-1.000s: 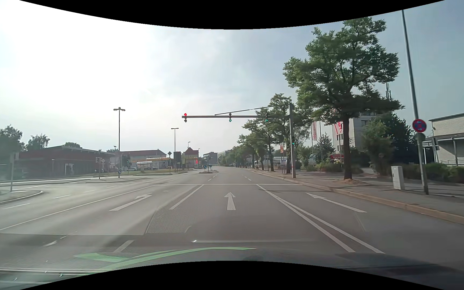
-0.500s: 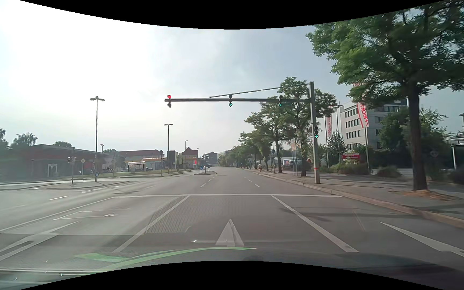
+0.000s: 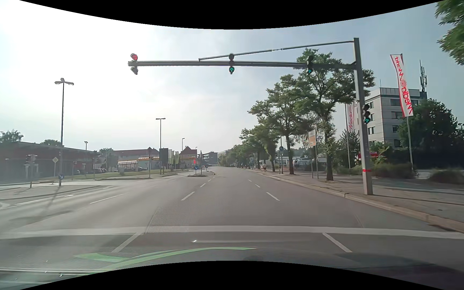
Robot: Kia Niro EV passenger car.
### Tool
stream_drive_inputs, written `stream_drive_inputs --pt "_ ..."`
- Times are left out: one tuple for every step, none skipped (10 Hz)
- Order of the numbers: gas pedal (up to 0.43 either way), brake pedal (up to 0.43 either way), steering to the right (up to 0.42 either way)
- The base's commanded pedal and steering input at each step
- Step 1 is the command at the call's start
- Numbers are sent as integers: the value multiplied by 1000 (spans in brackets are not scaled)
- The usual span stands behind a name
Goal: Follow the waypoints while adhering to traffic rules and regulations
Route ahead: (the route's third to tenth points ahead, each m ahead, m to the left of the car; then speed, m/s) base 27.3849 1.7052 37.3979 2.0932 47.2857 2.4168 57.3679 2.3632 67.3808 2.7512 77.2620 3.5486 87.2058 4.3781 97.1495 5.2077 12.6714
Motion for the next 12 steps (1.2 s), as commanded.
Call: stream_drive_inputs --pt "138 0 -2" --pt "138 0 -2" --pt "138 0 -2" --pt "138 0 -2" --pt "138 0 -2" --pt "138 0 -2" --pt "138 0 -2" --pt "138 0 -2" --pt "138 0 -2" --pt "138 0 -2" --pt "138 0 -1" --pt "138 0 -1"
